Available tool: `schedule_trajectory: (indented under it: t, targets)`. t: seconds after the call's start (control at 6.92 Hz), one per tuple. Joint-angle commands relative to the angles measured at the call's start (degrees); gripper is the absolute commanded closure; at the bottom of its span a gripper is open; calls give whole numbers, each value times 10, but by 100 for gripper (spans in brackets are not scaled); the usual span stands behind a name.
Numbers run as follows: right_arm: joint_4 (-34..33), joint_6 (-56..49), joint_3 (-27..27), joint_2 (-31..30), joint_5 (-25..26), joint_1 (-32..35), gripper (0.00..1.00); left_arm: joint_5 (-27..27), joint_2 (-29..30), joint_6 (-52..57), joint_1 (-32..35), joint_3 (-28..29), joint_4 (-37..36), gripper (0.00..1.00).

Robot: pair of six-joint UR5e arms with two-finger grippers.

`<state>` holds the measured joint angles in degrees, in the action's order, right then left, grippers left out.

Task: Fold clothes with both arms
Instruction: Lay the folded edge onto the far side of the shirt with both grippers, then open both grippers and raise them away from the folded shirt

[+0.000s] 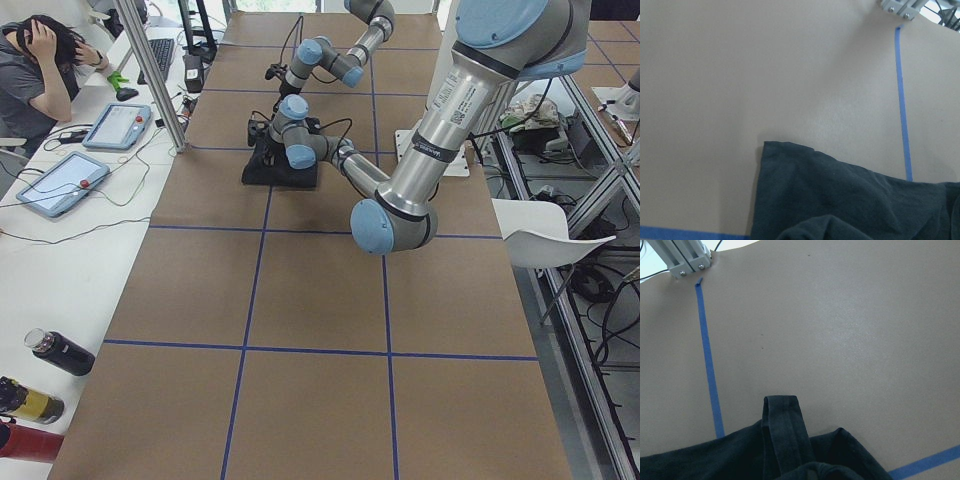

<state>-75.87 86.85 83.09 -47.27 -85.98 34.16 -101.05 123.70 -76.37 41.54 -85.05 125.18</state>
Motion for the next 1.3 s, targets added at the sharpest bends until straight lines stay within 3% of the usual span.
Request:
schedule_trajectory:
  t: [0.0,0.14,0.29,0.43,0.58,0.72,0.87,1.01,1.16]
  targets:
    - [-1,-4,0,2,-1,1,100,0,4,3,2,1,1,100]
    - [0,-5,-4,2,-1,1,100,0,5,3,2,3,2,100]
    - [0,-8,-8,2,-1,1,100,0,8,3,2,8,2,84]
    - [0,-9,-24,3,-1,3,31,1,16,2,4,22,3,18]
    - [0,-13,-49,22,-8,14,0,-1,16,-1,13,23,3,0]
    - [0,-27,-52,28,-76,44,0,-7,17,0,33,23,2,0]
    - [0,-46,-49,38,-128,69,0,-61,16,2,64,23,0,0]
    - [-1,-47,-31,42,-166,73,0,-125,8,40,88,20,2,0]
    - [-8,-46,11,38,-186,72,0,-138,-15,121,98,15,7,0]
